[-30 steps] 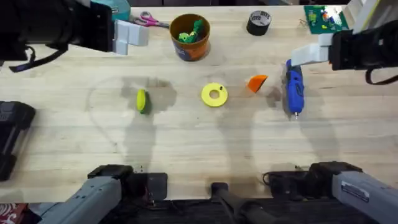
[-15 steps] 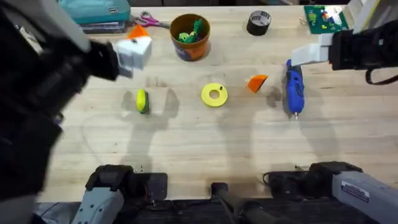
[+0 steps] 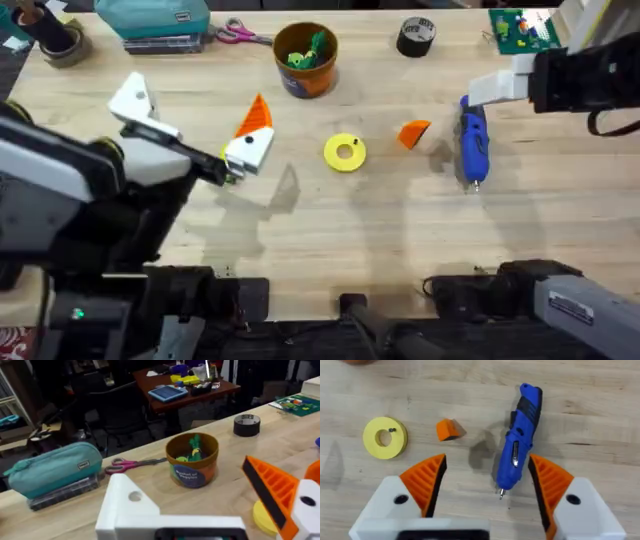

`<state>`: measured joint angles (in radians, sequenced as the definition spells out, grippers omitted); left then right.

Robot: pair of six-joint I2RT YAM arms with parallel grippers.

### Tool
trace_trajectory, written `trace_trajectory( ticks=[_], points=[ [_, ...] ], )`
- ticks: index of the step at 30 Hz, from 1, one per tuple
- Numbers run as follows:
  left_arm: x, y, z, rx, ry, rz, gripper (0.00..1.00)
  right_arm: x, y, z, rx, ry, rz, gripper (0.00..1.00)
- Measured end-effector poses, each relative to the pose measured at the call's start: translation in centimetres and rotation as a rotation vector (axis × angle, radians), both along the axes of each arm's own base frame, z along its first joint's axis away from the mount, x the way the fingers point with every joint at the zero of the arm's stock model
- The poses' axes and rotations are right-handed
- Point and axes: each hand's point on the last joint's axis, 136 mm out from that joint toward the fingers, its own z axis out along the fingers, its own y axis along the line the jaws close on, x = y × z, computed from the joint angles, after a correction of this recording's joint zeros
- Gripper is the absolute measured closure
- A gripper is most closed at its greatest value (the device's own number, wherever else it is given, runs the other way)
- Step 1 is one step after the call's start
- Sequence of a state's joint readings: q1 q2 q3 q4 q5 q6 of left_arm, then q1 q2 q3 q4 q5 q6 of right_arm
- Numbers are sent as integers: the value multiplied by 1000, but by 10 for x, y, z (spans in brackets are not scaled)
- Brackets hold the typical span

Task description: Pick up the gripper from the table and insert it into the empty holder that is missing its gripper. Then pick up a screw, insert it into the mounting hole, and use the screwdriver to tighten it. Finally, clean up the table by picking up the vegetable and placing it into the bucket.

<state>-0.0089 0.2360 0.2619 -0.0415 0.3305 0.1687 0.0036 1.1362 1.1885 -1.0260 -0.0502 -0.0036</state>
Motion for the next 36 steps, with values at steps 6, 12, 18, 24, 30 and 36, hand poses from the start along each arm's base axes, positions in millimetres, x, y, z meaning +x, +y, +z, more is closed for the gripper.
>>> trace_trajectory(
  ticks=[6,12,18,24,30,36],
  points=[
    [-11,-11,-22,-51,-4,-68,15,0,0,0,0,0,0,5],
    [-26,-40,-51,-68,32,-261,15,0,0,0,0,0,0,5],
    [-43,-61,-65,-69,37,-422,15,0,0,0,0,0,0,5],
    [-58,-75,-74,-81,87,-533,16,0,0,0,0,0,0,5],
    [-82,-91,-78,-100,133,-696,15,0,0,0,0,0,0,6],
    [-89,-95,-79,-104,141,-744,15,0,0,0,0,0,0,6]
  ],
)
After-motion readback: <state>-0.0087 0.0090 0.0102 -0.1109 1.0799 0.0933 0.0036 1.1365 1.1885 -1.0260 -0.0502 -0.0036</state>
